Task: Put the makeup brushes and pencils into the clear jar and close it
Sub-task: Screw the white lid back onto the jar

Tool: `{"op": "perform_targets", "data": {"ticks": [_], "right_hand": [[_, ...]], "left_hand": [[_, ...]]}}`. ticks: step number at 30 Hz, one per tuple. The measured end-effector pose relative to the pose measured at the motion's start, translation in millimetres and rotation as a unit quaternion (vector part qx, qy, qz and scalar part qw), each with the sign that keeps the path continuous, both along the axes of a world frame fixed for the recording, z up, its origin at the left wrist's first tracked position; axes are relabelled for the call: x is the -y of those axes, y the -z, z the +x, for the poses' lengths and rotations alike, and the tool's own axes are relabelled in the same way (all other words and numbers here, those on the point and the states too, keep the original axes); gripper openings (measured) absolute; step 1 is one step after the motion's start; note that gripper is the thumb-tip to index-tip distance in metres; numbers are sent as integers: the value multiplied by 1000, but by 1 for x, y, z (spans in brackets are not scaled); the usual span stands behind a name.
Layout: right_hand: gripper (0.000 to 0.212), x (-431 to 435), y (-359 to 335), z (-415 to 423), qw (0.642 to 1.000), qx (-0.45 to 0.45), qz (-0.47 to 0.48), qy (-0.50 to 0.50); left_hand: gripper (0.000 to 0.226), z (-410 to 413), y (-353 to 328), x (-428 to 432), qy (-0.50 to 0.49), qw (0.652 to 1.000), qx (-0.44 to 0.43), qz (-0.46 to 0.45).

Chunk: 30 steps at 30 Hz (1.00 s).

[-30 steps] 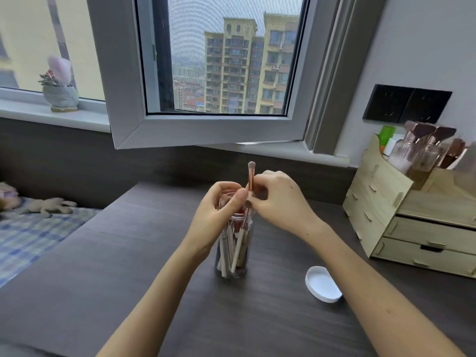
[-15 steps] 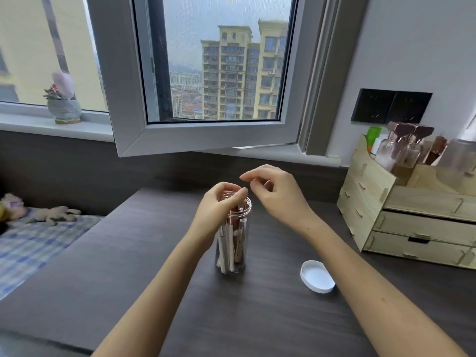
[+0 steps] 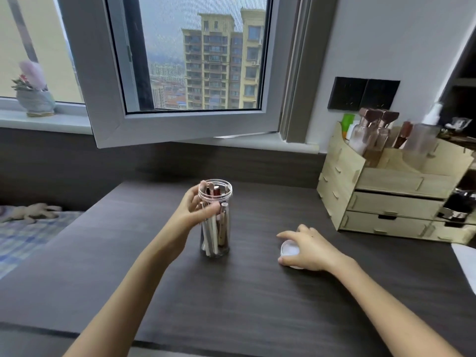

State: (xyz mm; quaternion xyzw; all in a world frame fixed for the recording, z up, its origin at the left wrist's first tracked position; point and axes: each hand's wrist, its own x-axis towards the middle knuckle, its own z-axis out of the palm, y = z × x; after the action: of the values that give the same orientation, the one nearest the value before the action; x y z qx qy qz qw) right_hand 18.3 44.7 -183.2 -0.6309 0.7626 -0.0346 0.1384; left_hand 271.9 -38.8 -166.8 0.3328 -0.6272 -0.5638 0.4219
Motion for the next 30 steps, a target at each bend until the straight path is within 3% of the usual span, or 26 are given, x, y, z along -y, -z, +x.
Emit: {"op": "perform_targets", "data": {"ticks": [2, 3, 5, 7, 9, 11, 13, 16, 17, 21, 30], "right_hand": [[50, 1, -5, 6, 990, 118, -77, -6], [42, 2, -9, 12, 967, 218, -132, -2], [34, 4, -24, 28, 853, 474, -218, 0], [41, 7, -39, 40, 728, 637, -252, -12], [46, 9, -48, 49, 684, 670, -287, -23], [36, 8, -51, 53, 678, 658, -327, -19], [34, 8, -50, 51, 651, 666, -364, 15], [51, 10, -53, 47, 596, 706, -382, 14], [51, 12, -54, 49, 600, 709, -370, 2], [27, 20, -50, 68, 679, 672, -292, -40], [27, 22, -49, 59, 724, 627, -256, -130]], "left_hand": [[88, 0, 8, -4, -13, 1000, 8, -20], [88, -2, 9, -5, -31, 999, 14, -34], [83, -8, 11, -8, -46, 997, 22, -60], [78, -16, 14, -13, -31, 996, 27, -80], [77, -23, 15, -18, -31, 995, 27, -93], [76, -26, 16, -19, -39, 995, 21, -93], [79, -26, 17, -19, -29, 995, 24, -88], [77, -28, 16, -21, -11, 995, 38, -89], [76, -29, 15, -23, -6, 995, 40, -89], [76, -35, 12, -27, 17, 995, 43, -88], [72, -33, 10, -22, 30, 995, 43, -89]]}}
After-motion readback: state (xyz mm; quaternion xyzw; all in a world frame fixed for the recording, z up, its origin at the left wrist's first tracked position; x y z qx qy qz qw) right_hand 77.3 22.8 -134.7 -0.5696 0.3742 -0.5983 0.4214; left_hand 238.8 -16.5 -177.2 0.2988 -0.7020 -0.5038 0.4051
